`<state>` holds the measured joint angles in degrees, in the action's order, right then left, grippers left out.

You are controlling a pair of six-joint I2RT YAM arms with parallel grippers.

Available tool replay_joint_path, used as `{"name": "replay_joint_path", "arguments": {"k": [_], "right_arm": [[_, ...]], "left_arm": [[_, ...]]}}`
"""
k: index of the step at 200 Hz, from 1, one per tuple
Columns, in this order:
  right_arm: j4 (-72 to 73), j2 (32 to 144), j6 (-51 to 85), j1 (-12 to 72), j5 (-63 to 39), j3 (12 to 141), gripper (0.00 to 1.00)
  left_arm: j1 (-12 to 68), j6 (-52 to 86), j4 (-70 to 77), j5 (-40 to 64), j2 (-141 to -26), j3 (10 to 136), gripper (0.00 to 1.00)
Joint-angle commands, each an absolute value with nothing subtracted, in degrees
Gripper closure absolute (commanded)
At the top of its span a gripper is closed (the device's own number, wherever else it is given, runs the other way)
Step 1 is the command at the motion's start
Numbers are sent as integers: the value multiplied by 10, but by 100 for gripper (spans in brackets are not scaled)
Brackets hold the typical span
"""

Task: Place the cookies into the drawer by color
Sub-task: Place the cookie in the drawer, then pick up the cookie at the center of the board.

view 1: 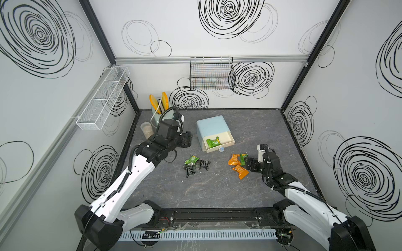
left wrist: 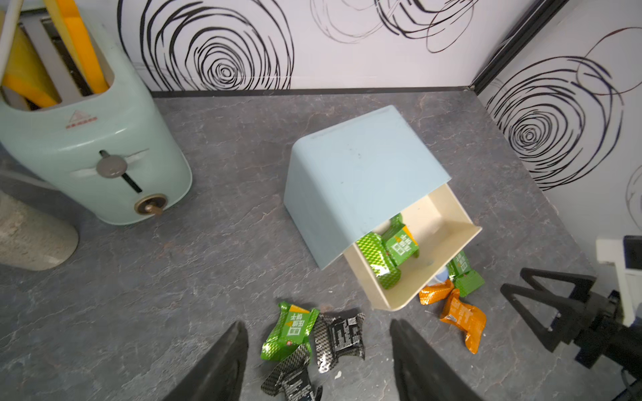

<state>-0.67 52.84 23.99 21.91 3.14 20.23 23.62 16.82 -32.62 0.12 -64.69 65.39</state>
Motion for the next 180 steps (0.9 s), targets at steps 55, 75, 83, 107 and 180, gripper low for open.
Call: {"name": "replay_joint_path", "arguments": {"k": [55, 75, 83, 107, 180], "right_arm": [[-53, 644, 218, 209, 22, 285, 13], [-54, 670, 215, 210, 22, 296, 14], [-58, 683, 214, 209, 22, 302, 15], [-72, 725, 208, 209, 25, 325, 19], [-82, 805, 214, 210, 34, 366, 31]], "left_arm": [[173, 142, -205, 88, -586, 539, 28], [172, 145, -179, 85, -576, 517, 29], [171, 146, -170, 84, -572, 508, 28], [170, 144, -152, 83, -564, 488, 28], [156, 136, -140, 97, -561, 465, 27]]}}
